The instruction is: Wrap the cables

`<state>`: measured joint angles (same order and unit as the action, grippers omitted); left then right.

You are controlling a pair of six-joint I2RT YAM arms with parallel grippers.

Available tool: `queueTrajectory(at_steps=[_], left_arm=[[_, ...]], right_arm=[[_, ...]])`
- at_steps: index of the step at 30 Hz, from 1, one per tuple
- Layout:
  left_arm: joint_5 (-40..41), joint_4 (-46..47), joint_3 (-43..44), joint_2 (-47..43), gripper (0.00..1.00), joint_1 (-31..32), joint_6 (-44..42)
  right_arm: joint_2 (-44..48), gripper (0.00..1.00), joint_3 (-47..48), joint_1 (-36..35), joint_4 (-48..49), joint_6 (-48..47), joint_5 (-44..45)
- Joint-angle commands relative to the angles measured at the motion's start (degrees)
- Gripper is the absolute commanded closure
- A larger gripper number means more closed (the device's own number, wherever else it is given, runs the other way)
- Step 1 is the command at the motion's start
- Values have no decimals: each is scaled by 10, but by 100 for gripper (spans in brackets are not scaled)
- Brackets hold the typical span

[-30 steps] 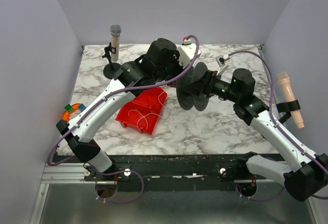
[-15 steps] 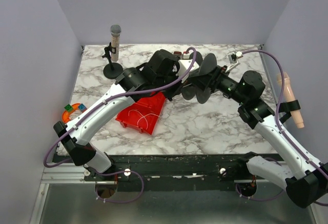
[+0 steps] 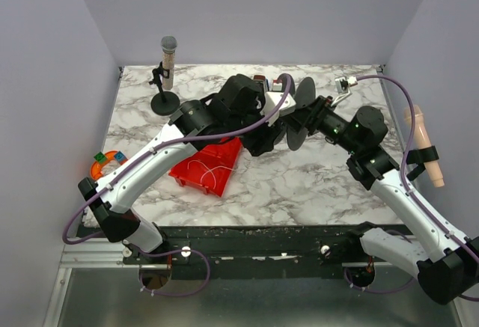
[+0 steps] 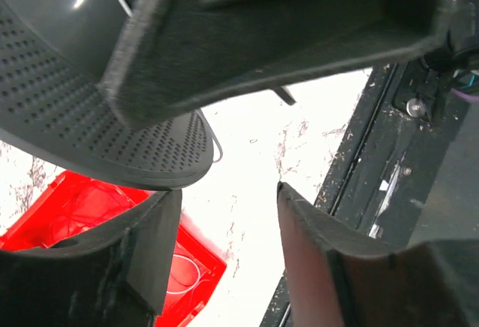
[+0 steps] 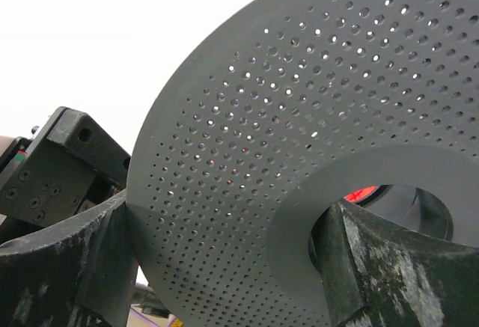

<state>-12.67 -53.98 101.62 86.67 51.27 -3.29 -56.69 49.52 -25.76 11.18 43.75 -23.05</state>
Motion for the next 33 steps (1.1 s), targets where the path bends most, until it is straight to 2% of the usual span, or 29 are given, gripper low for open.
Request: queueTrajectory(at_steps=[1,6,10,13,15,21,25,30,33], left_arm=[[-43,-14,49,-8,34,14,-39],[9,-46,92,-20,32,14,-66],[101,-48,136,-29,31,9,-61],[174,-11,127,-34,24,-8,-25],[192,24,104,-28,21,-20,5],[176,68,66,12,20,-49,72],[113,98,38,6,25,-69,104],[92,119,17,16,29,-69,124],[82,120,14,37,36,-69,136]], right_arm=[[2,99,-1,-3,69,10,-2],[-4,99,-11,-1,70,9,-6],[-10,99,-12,2,70,5,-16],[-19,99,-9,2,73,-2,-32],[-29,99,-1,2,77,-9,-49],[-33,99,5,2,83,-23,-77],[-26,99,2,2,77,-31,-68],[-36,99,5,2,86,-35,-68],[-47,99,8,2,97,-34,-81]])
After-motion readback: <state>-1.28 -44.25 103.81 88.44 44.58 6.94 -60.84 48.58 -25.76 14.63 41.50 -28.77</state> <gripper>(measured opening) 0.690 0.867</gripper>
